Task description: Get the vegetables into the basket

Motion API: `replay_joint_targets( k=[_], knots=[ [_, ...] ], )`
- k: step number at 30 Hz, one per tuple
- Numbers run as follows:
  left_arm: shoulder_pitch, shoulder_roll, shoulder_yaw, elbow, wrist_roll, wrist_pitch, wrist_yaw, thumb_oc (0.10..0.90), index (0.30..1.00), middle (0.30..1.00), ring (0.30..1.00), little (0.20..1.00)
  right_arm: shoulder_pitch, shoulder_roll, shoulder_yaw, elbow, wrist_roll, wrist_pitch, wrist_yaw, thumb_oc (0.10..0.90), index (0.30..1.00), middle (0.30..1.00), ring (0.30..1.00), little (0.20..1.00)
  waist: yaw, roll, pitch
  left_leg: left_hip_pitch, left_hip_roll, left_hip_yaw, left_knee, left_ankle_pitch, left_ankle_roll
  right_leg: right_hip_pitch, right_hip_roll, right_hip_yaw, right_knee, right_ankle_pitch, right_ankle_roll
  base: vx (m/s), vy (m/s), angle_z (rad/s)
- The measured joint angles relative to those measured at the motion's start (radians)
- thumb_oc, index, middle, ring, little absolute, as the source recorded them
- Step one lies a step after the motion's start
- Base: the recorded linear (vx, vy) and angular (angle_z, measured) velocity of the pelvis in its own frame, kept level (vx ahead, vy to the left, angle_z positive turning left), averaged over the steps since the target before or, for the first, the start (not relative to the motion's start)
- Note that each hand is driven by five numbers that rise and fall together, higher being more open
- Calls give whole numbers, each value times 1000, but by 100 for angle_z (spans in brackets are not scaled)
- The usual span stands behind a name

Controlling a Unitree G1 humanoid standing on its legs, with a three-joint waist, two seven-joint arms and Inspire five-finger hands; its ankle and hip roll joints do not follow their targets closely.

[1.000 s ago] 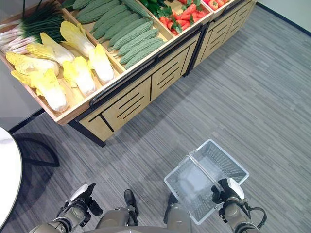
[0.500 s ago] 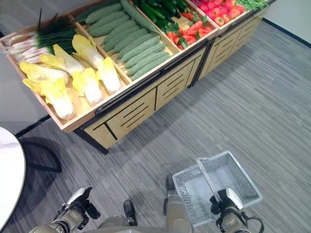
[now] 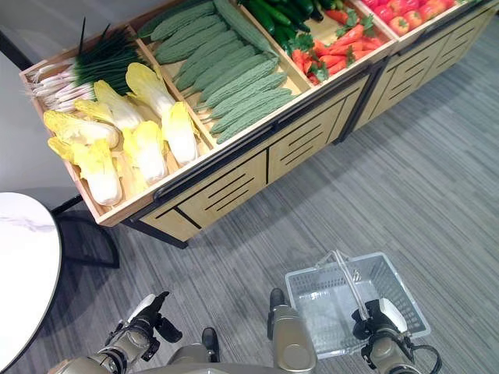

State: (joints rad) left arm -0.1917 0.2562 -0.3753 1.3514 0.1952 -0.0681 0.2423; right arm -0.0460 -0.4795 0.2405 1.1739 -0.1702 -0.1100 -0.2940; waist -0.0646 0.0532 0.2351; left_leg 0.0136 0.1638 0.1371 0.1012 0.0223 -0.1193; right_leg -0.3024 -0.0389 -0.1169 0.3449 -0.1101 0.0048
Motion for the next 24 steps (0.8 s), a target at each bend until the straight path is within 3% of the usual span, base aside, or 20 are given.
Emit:
replay_joint_targets(
  k=[4, 10, 15, 16, 17, 19, 20, 23, 24],
  knots=[
    [34, -5, -4, -17, -1, 2, -4, 900, 1000, 1000, 1000, 1000, 21, -32, -1, -67, 2, -8, 8, 400, 300, 300, 300, 300, -2, 14, -9, -1, 21, -22, -15, 74, -34, 13, 18, -23, -6, -20, -21, 122, -192, 10],
    [26, -6, -7, -31, 0, -4, -7, 900, 1000, 1000, 1000, 1000, 45, -130, 3, -174, -10, 0, 15, 400, 300, 300, 300, 300, -8, 21, -17, -9, 35, -69, 23, 131, -71, 57, 30, -49, -41, -8, -46, 53, -113, 7],
    [8, -7, -16, -35, 1, -4, -7, 900, 1000, 1000, 1000, 1000, 73, -183, 4, -253, -21, -3, 8, 400, 300, 300, 300, 300, -9, 18, -30, -64, 34, -105, 117, 133, -84, 65, 32, -51, -50, 2, -65, 46, -119, 8],
    [-15, -12, -56, -33, 3, -1, -7, 900, 1000, 1000, 1000, 1000, 100, -189, 4, -258, -30, -3, 4, 400, 300, 300, 300, 300, -7, 8, -27, -133, 32, -86, 230, 141, -82, 75, 18, -69, -66, 8, -82, 91, -3, 36],
    [-17, -14, -60, -37, 3, -2, -5, 900, 1000, 1000, 1000, 1000, 96, -185, 3, -252, -29, -1, -2, 400, 300, 300, 300, 300, 2, -7, -23, -166, 36, -70, 259, 157, -79, 80, 6, -70, -71, 4, -96, 118, 13, 63],
    [-35, -20, -67, -44, 16, -8, -5, 900, 1000, 1000, 1000, 1000, 124, -182, 3, -251, -30, 1, -14, 400, 300, 300, 300, 300, 1, -15, -23, -177, 33, 14, 118, 126, -73, 107, -16, -100, -138, 22, -109, 110, 74, 57],
    [-36, -20, -66, -46, 23, -10, -4, 900, 1000, 1000, 1000, 1000, 131, -181, 4, -250, -30, 1, -13, 400, 300, 300, 300, 300, 5, -16, -23, -178, 27, 25, 57, 129, -72, 110, -16, -109, -153, 41, -113, 140, 110, 27],
    [-35, 0, -63, -54, 33, -6, 14, 900, 1000, 1000, 1000, 1000, 125, -147, 10, -212, -35, -3, -24, 400, 300, 300, 300, 300, 32, -24, -16, -230, 52, 108, -110, 142, -69, 144, -7, -129, -188, 58, -96, 120, 92, 10],
    [-30, 6, -59, -63, 31, -7, 17, 900, 1000, 1000, 1000, 1000, 121, -146, 11, -214, -41, -6, -24, 400, 300, 300, 300, 300, 33, -24, -16, -241, 61, 114, -96, 152, -58, 143, -6, -128, -189, 57, -94, 218, 225, -27]
  ],
)
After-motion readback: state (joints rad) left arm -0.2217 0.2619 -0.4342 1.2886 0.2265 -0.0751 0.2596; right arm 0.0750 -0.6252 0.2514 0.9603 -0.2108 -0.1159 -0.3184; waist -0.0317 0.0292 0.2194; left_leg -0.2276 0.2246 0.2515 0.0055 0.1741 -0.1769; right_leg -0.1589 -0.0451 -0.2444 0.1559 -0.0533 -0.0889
